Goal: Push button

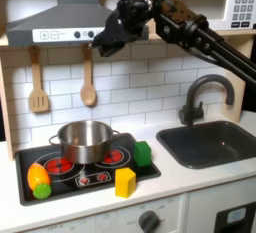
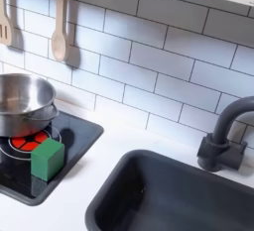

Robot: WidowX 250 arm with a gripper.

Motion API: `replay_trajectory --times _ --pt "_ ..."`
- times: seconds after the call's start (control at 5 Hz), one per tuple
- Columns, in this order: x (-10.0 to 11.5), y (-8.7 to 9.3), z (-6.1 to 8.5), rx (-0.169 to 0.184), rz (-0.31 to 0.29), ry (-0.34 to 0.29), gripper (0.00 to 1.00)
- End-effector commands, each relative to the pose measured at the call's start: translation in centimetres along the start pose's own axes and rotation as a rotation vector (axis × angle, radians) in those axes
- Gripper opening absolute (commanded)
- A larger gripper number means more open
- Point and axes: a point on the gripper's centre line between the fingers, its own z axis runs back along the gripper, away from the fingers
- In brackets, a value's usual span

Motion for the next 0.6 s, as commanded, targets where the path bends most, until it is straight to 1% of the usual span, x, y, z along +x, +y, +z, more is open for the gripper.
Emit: replay_trajectory --times 0.0,0.2,0.4 --pt "1.56 0.08 -0.33 0.001 0.013 -0.048 0.0" --pt "1.88 0.22 -0.65 0.006 0.01 -0.055 0.0" --pt "2.38 0.07 -0.84 0.001 0.019 -0.07 0.0"
